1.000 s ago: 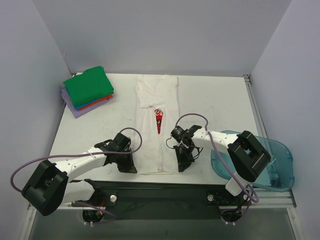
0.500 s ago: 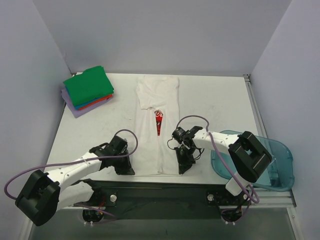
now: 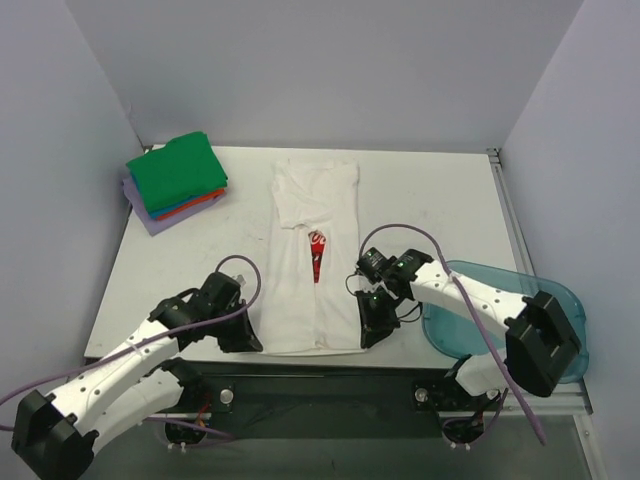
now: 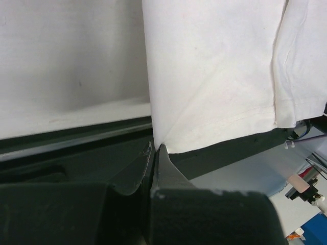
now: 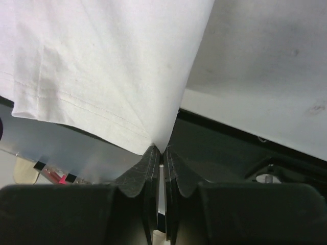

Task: Fold and stack the t-shirts
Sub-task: Grab the bottom of the folded rectangular tshirt with both arms, then fold the folded rectangular tshirt in 1/3 of the way

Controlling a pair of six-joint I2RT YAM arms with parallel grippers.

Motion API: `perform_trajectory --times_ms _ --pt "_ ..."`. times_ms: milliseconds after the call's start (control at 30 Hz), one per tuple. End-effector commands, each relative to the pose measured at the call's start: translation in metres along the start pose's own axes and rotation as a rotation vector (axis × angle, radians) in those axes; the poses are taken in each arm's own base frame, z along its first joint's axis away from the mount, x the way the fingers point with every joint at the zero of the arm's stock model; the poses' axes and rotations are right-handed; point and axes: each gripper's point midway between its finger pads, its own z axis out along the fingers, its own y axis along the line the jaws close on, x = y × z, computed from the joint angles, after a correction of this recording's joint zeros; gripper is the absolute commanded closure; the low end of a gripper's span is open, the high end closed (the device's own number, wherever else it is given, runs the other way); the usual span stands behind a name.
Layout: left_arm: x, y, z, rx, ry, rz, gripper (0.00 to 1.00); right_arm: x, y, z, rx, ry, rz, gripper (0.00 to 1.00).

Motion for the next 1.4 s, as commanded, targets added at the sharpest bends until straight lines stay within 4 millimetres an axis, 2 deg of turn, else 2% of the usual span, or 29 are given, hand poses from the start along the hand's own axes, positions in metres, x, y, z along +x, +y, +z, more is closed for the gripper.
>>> perform_trajectory --times_ms 0,67,100,200,300,467,700,833,1000,1033,1100,1133,1200,1267,1367 --pt "0.011 -0.003 -0.034 -0.004 0.021 0.007 1.00 0.034 -0.003 -0.027 0.006 0.080 0.037 1.00" --pt "0.017 -0.002 -0.044 -0.014 0.036 -0.011 1.00 0.038 0.004 -0.036 -0.019 0.063 0.038 1.00" --pt "0.014 -0.009 -0.054 0.011 0.016 -0.007 1.00 0.040 0.005 -0.039 -0.020 0.064 0.044 1.00" --pt "0.012 -0.015 -0.066 0.025 -0.010 -0.024 1.00 0.033 0.015 -0.054 -0.040 0.012 0.056 1.00" --pt "-0.004 -0.031 -0.074 0.064 -0.072 -0.038 1.00 0.017 0.025 -0.070 -0.043 -0.055 0.050 1.00" --pt "-0.034 -0.049 -0.078 0.065 -0.174 -0.009 1.00 -0.011 0.022 -0.077 0.000 -0.119 0.076 1.00" --pt "-0.073 -0.068 -0.067 0.050 -0.271 0.008 1.00 -0.056 0.016 -0.086 0.047 -0.187 0.095 1.00" --pt "-0.094 -0.080 -0.056 0.067 -0.306 0.025 1.00 -0.080 0.012 -0.084 0.079 -0.195 0.101 1.00" --pt "-0.136 -0.081 -0.040 0.107 -0.312 -0.017 1.00 -0.109 0.012 -0.084 0.092 -0.215 0.095 1.00" --pt "-0.146 -0.088 -0.041 0.137 -0.325 0.001 1.00 -0.115 0.009 -0.080 0.104 -0.207 0.103 1.00" --pt "-0.163 -0.081 -0.034 0.103 -0.323 -0.017 1.00 -0.126 0.011 -0.082 0.103 -0.222 0.094 1.00" --pt "-0.170 -0.084 -0.035 0.107 -0.333 -0.009 1.00 -0.132 0.009 -0.077 0.119 -0.213 0.098 1.00" --pt "-0.181 -0.080 -0.025 0.094 -0.321 -0.012 1.00 -0.146 0.009 -0.080 0.116 -0.233 0.103 1.00" --pt "-0.192 -0.084 -0.016 0.124 -0.310 -0.014 1.00 -0.160 0.005 -0.075 0.128 -0.237 0.122 1.00" --pt "-0.208 -0.088 -0.013 0.139 -0.315 -0.004 1.00 -0.179 0.008 -0.073 0.118 -0.245 0.128 1.00"
